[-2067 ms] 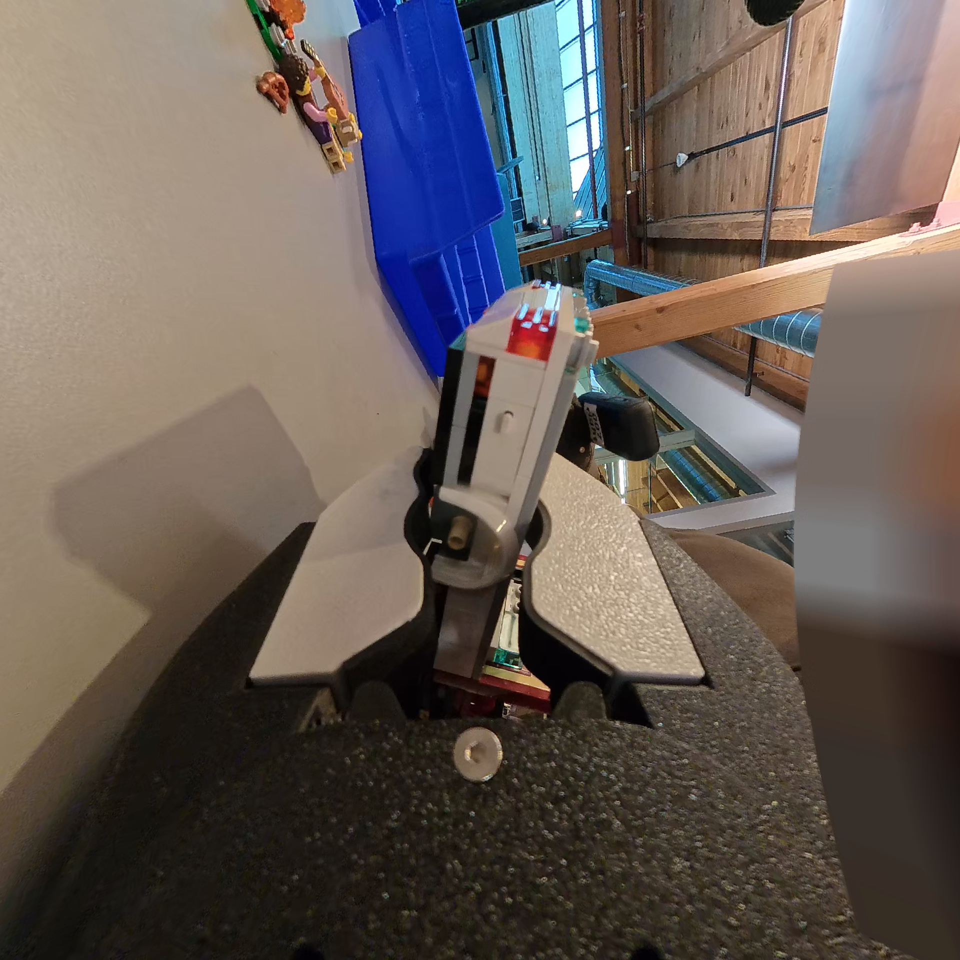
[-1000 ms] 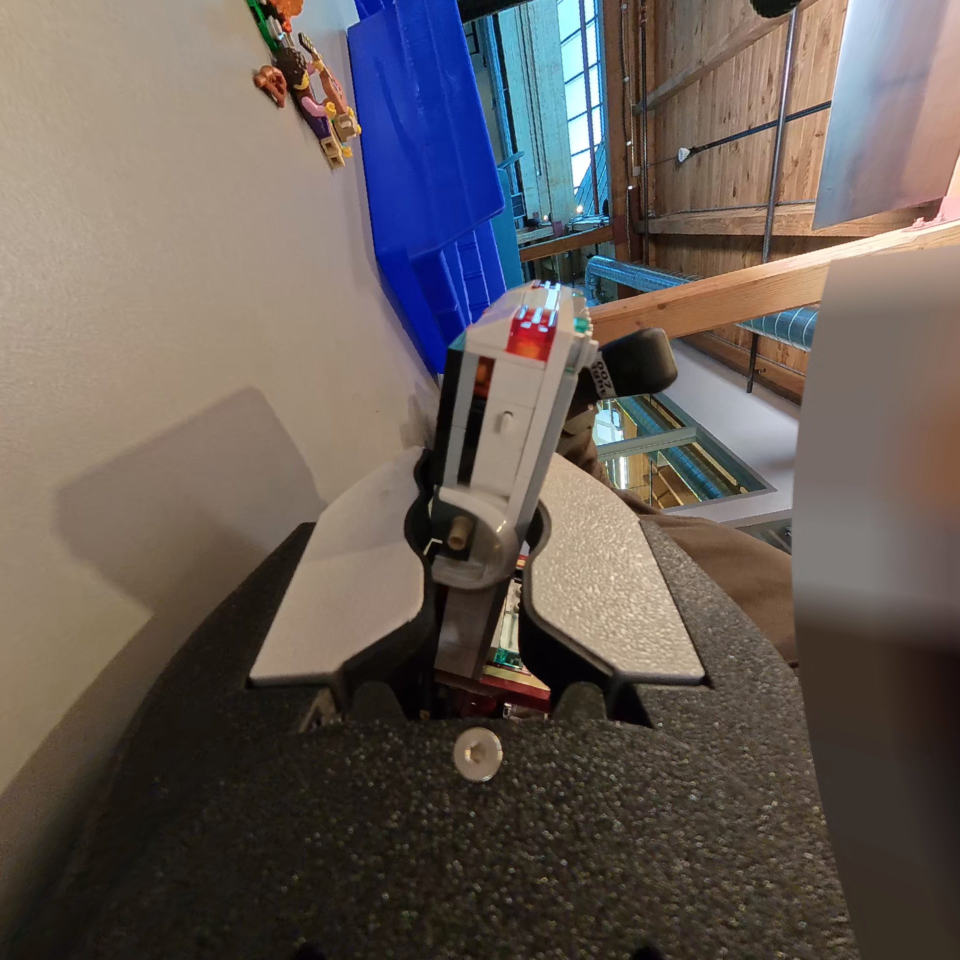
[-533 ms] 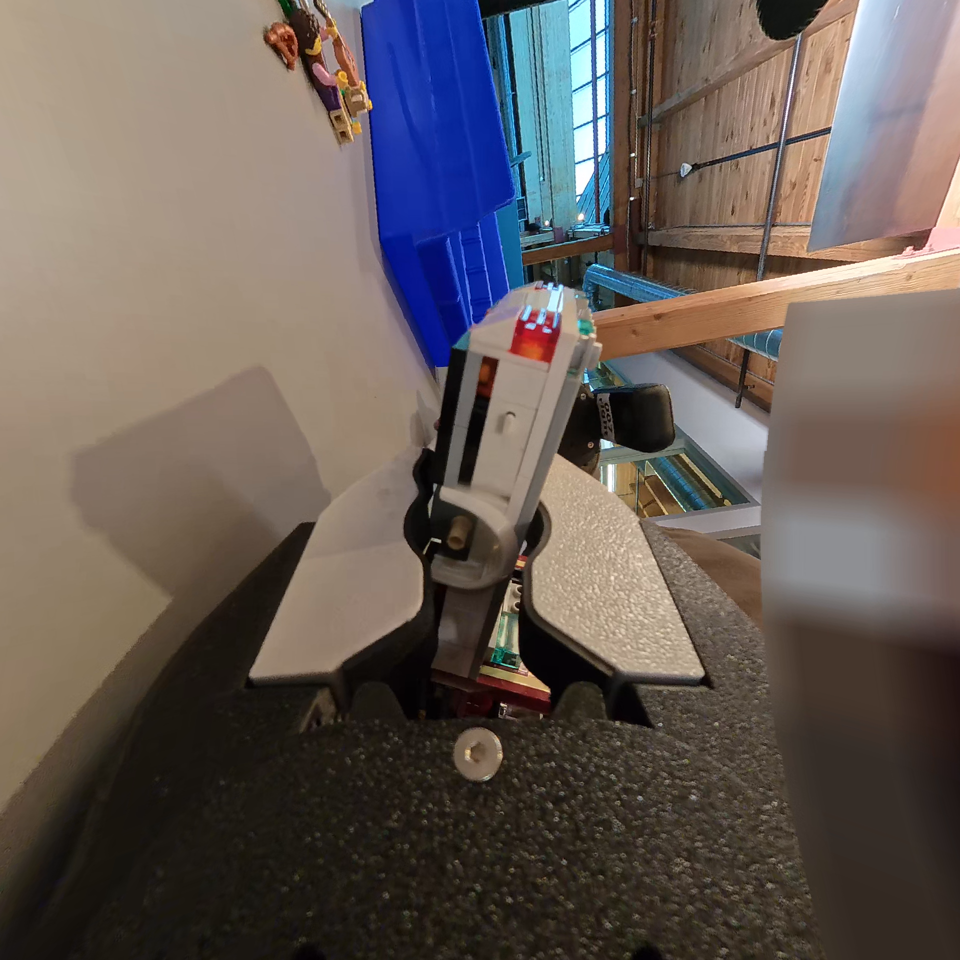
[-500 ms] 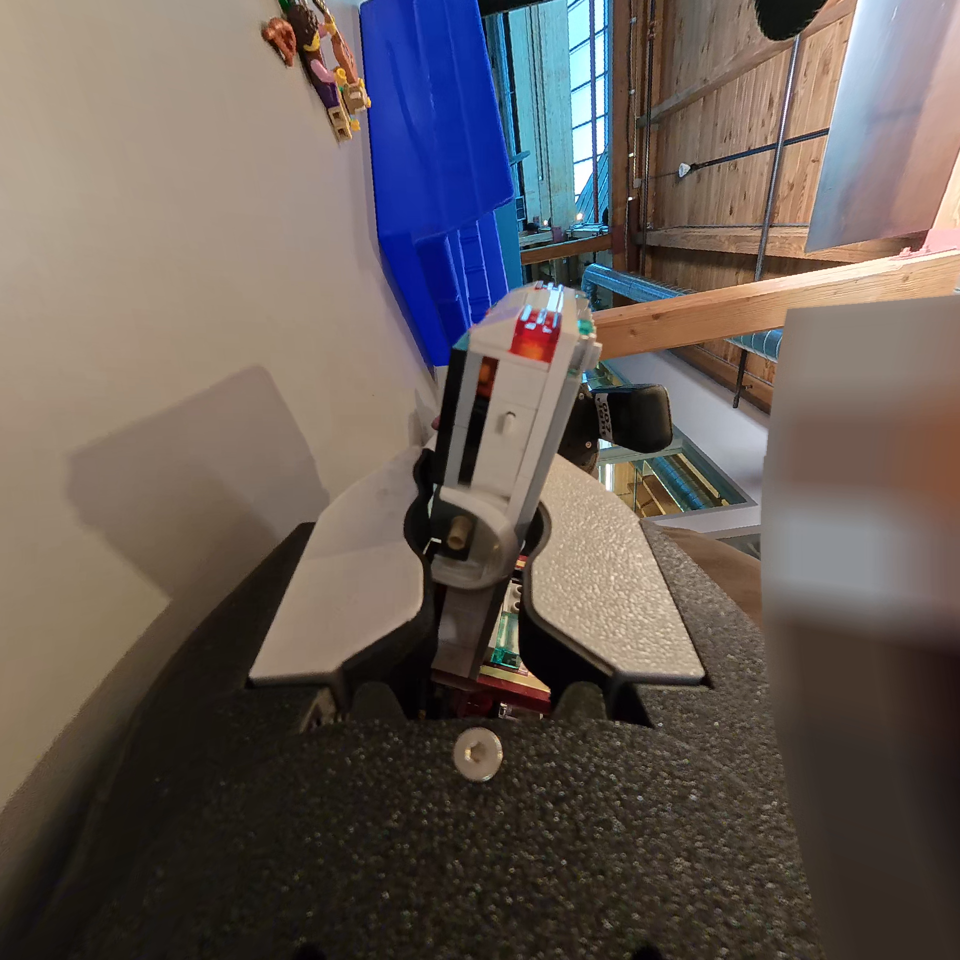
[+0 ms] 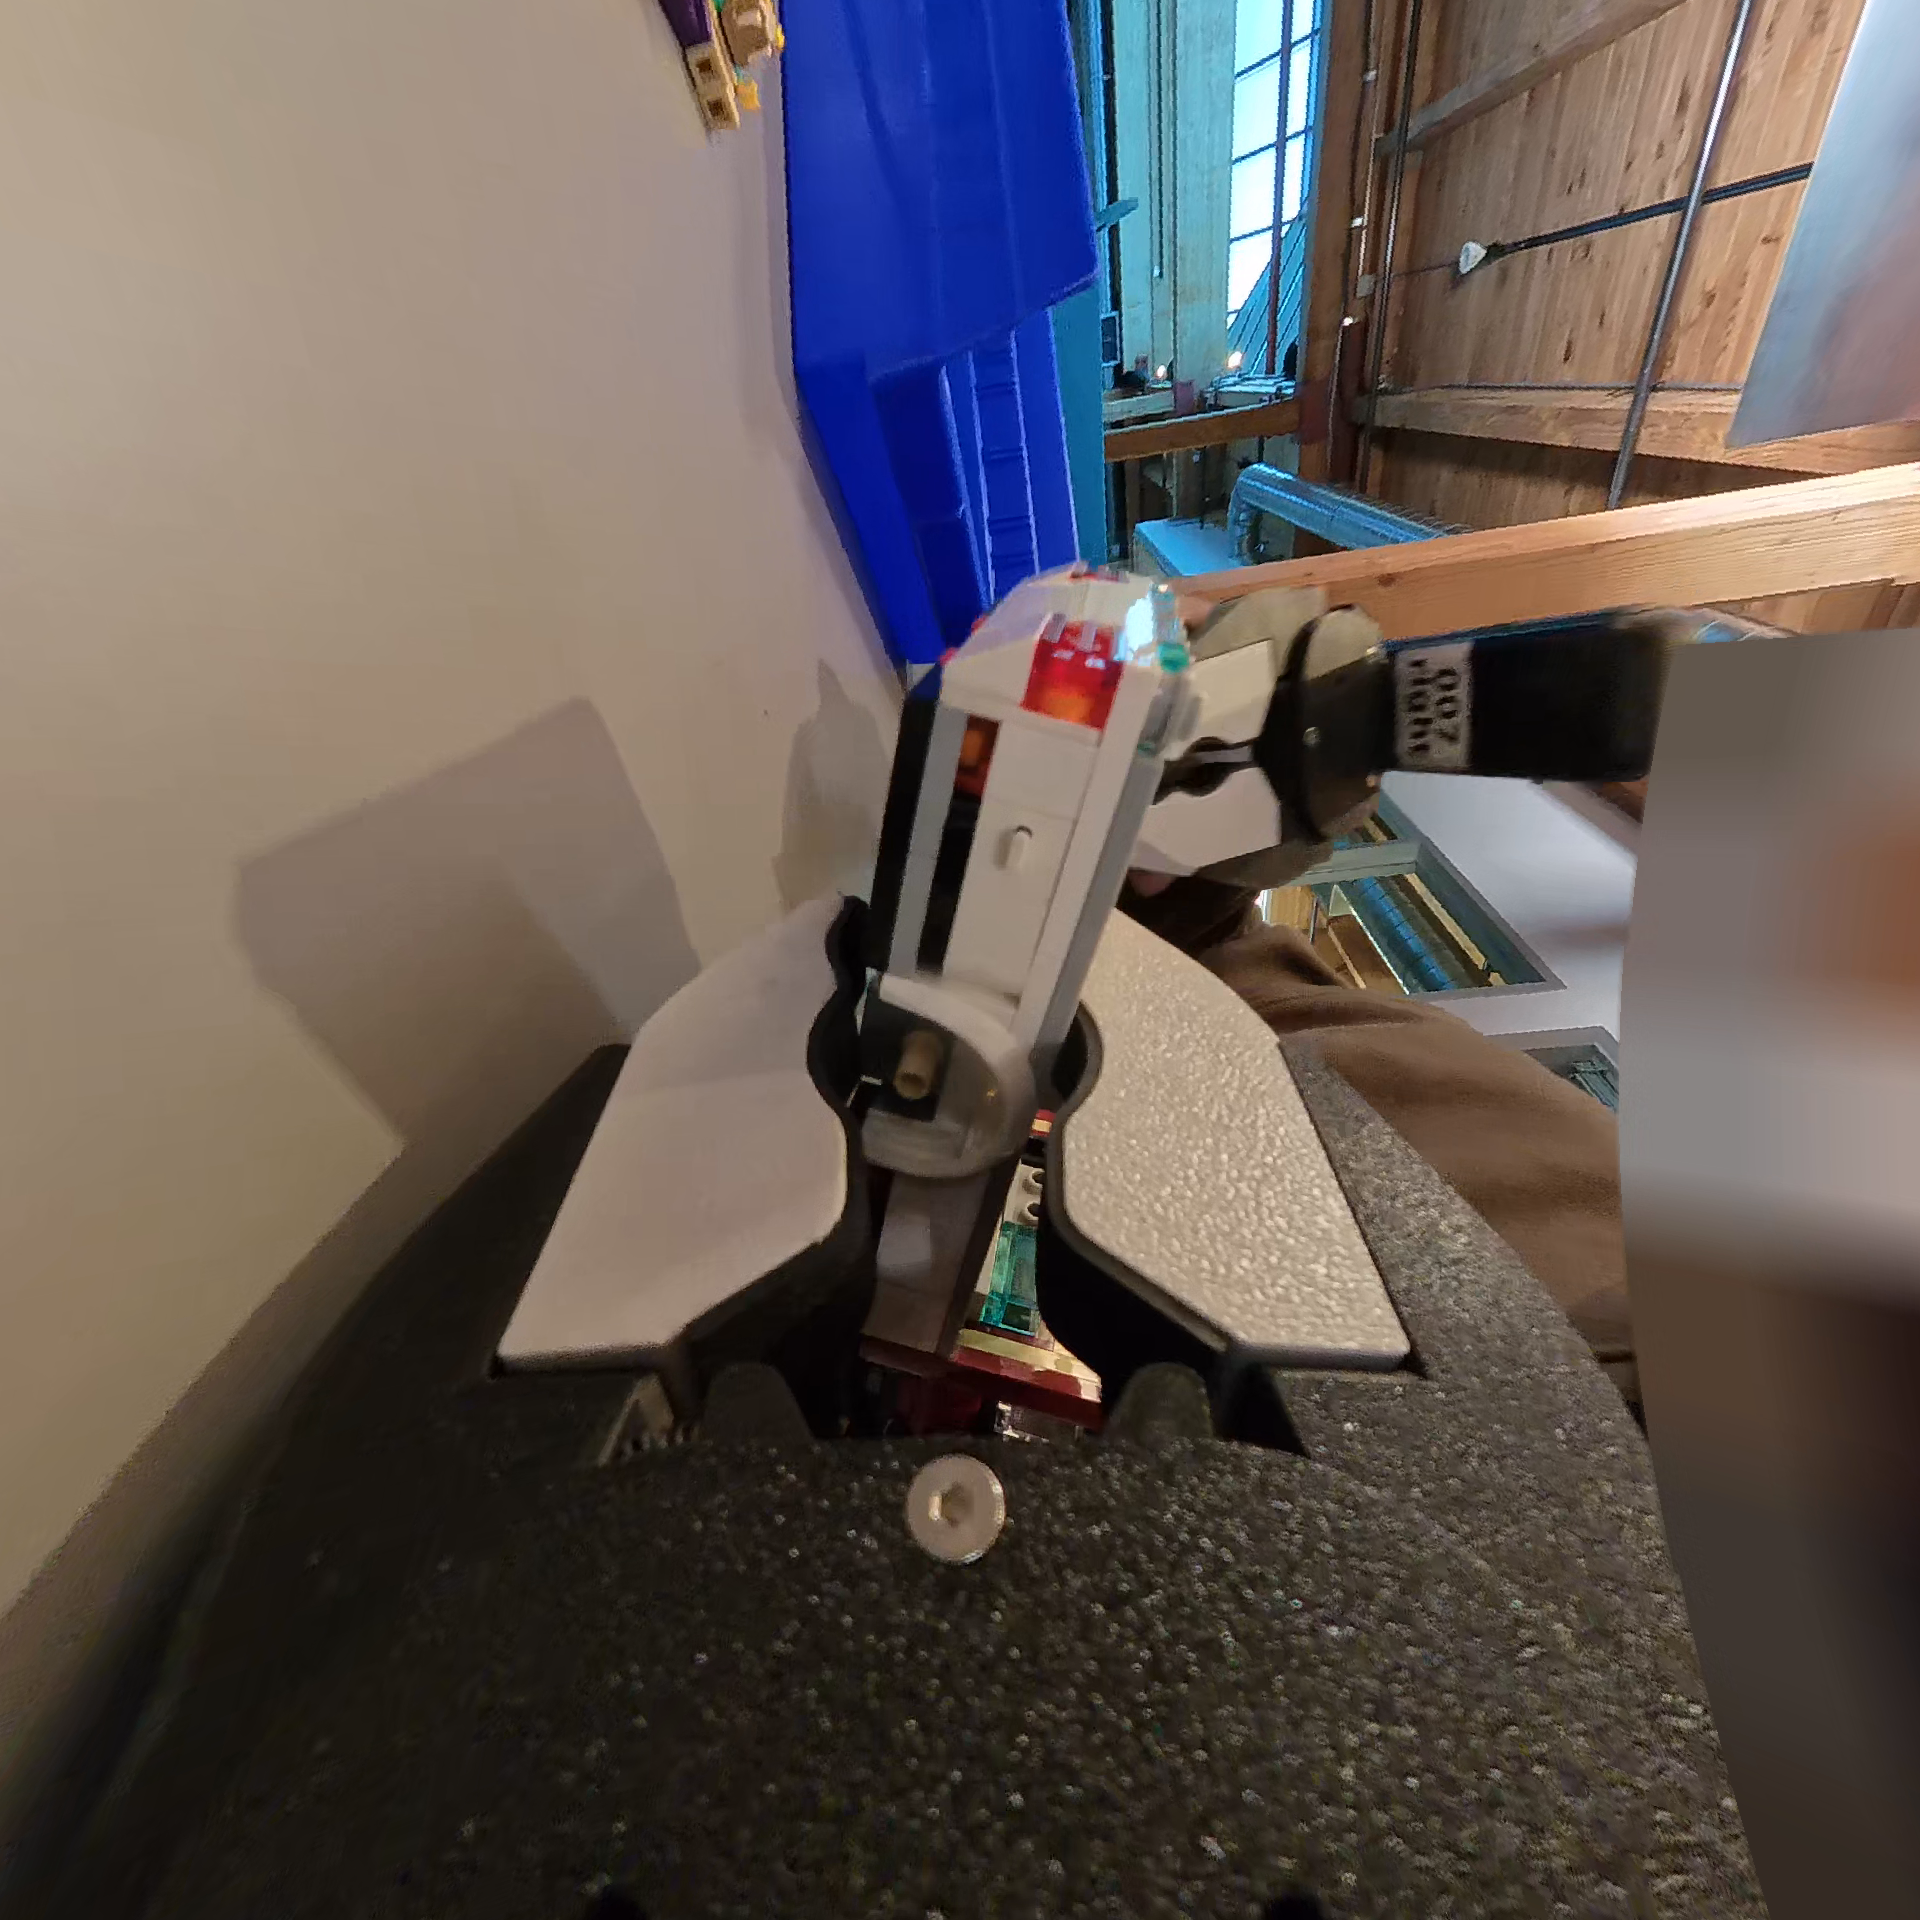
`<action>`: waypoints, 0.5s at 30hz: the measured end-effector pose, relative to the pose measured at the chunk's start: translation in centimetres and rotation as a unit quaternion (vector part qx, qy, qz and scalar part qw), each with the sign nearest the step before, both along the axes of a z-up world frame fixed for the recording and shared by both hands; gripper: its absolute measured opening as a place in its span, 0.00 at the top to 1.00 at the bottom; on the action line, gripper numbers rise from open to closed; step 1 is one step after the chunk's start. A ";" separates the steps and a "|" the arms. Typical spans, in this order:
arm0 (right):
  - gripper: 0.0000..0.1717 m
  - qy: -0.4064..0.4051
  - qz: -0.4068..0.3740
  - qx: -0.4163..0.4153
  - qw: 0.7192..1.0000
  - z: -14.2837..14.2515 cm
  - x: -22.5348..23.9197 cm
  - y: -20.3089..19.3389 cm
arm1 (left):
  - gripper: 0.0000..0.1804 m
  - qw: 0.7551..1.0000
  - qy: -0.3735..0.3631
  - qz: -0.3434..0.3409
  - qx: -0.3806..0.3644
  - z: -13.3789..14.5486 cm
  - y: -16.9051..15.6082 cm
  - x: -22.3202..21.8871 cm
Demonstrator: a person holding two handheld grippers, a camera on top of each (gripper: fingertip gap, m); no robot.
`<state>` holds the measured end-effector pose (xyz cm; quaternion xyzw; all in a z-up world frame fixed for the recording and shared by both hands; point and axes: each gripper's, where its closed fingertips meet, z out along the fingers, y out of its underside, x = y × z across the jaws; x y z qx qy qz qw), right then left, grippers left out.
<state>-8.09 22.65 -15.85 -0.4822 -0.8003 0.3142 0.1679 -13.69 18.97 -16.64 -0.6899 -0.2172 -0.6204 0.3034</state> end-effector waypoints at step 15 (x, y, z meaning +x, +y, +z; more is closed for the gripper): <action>0.99 0.083 0.066 0.018 0.994 2.3 -7.3 -3.6 | 0.81 0.999 -0.027 0.007 -0.033 -0.4 0.0 0.1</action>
